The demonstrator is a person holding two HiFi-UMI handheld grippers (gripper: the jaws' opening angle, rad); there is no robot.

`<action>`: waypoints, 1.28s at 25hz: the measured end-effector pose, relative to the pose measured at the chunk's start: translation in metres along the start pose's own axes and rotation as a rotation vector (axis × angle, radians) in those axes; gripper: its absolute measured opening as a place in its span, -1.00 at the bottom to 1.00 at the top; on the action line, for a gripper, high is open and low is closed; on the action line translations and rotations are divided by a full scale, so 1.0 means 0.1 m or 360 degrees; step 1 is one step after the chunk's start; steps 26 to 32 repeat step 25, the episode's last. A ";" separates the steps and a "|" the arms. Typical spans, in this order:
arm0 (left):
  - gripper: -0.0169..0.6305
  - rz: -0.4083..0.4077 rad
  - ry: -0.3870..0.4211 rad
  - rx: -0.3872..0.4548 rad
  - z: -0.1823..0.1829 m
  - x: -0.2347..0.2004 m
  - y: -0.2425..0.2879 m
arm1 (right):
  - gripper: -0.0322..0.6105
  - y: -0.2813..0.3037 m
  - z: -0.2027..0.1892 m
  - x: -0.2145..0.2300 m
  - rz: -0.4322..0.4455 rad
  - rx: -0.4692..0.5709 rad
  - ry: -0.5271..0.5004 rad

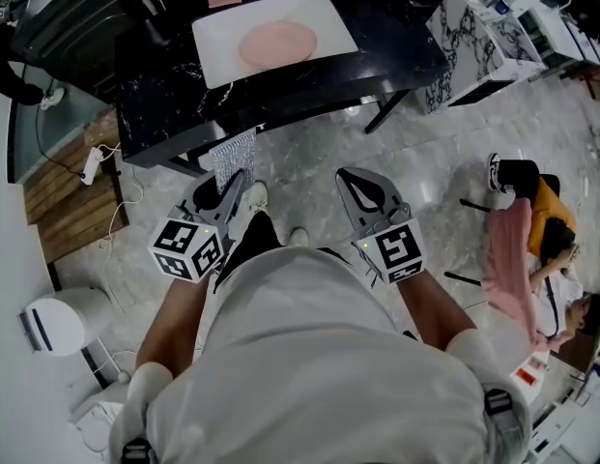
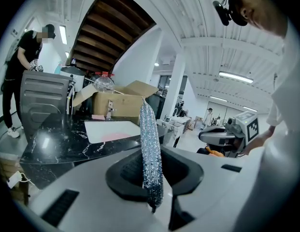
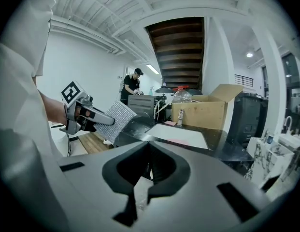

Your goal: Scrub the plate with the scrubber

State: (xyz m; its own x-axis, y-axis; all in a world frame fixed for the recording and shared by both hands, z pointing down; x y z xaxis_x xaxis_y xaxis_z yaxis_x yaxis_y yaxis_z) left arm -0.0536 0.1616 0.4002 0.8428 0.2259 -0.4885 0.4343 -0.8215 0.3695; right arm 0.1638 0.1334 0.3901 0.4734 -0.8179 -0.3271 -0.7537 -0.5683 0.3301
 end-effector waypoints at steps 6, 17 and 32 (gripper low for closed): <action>-0.73 -0.0014 0.0003 -0.0008 -0.06 0.07 -0.02 | -0.89 -0.06 -0.01 -0.05 0.0006 0.0015 -0.0003; -0.73 -0.0032 0.0008 -0.0026 -0.11 0.19 0.02 | -0.89 -0.19 -0.06 -0.03 0.0017 0.0042 0.0045; -0.73 -0.0050 0.0006 -0.0034 -0.09 0.26 0.07 | -0.89 -0.21 -0.07 0.02 0.0015 0.0061 0.0075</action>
Point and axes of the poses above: the fingertips, and each gripper's own axes: y forward along the fingers, x to its right, z out of its top, the point moved 4 cm from there along -y, backward along the fingers, and after that the axes turned 15 degrees about -y, right-handed, at the moved point
